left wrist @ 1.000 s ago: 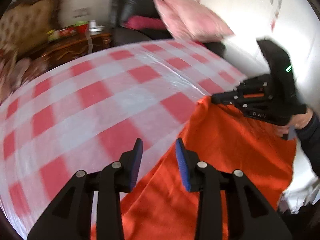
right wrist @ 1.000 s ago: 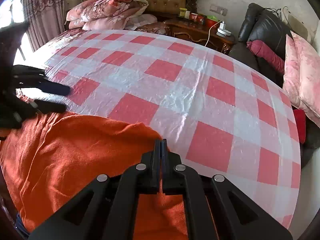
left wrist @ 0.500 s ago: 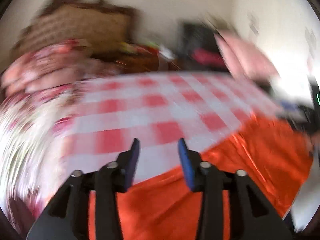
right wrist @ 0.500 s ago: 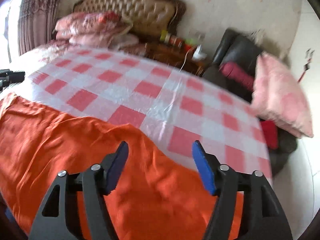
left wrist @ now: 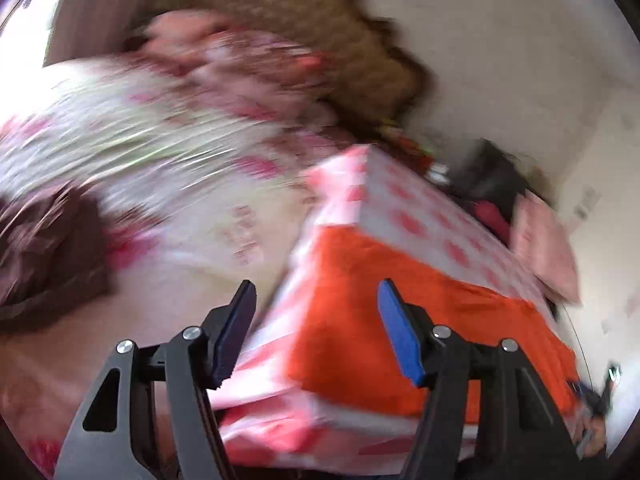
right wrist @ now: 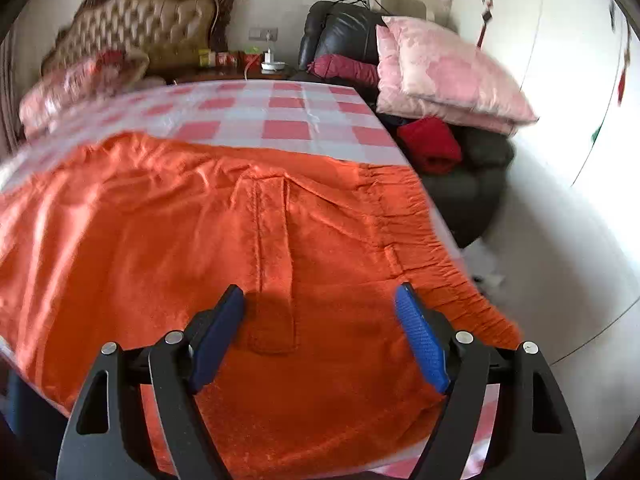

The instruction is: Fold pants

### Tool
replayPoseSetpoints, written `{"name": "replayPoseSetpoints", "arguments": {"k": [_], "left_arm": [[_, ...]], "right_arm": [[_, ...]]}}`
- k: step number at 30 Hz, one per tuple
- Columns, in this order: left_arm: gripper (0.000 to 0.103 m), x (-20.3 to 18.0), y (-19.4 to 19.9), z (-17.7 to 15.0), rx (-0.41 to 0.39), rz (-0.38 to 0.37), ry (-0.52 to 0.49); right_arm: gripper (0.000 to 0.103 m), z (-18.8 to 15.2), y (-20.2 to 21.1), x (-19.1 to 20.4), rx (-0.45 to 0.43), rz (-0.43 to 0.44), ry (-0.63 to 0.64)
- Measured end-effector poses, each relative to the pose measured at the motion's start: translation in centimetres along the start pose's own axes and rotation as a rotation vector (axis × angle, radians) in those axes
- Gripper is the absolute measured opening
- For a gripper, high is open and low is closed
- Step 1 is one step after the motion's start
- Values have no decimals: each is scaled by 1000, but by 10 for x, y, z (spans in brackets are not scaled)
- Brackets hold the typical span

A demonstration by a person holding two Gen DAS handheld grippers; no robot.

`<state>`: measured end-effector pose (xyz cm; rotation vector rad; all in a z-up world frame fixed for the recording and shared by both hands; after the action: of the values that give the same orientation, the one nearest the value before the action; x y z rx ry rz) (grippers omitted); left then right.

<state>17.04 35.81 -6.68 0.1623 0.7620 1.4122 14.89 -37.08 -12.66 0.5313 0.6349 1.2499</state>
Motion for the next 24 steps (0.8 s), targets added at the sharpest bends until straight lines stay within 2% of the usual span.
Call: {"name": "replayPoseSetpoints", "arguments": {"k": [1,4,6,8,11,18,20,24], "left_arm": [[63,-17,-2,2,15,-31,-74],[63,-103,-38,2,110,-91,-435],[58,-151,-70,-4,178,-139,-605],[46,-187,-104,-10,262,-211,-713],[39,-217,-150,-21,356,-238,-803],[28,-250,-210,-35,456,-290,-900],[20,-251,-214,-36,484,-296,-908],[19,-253,-218,-37,499,-301,-942]], "right_arm": [[75,0,1,2,7,-12,11],[77,0,-3,1,23,-23,12],[80,-2,-5,-5,35,-12,-19],[80,-2,-8,-10,38,-5,-37],[80,-3,-9,-8,32,-16,-21],[81,-5,-8,-8,36,-3,-25],[81,-5,-8,-8,36,-4,-24],[82,-5,-9,-10,30,-2,-37]]}}
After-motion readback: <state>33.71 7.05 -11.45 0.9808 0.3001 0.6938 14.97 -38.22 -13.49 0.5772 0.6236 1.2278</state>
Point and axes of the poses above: each gripper's, at about its wrist camera, not at the fingertips, and y roughly against the way its jaws point, x to its left, z to its top, the point moved 7 cm from there along -y, roughly the way its jaws point, and after that the axes turned 3 degrees about -y, right-handed, at the moved point
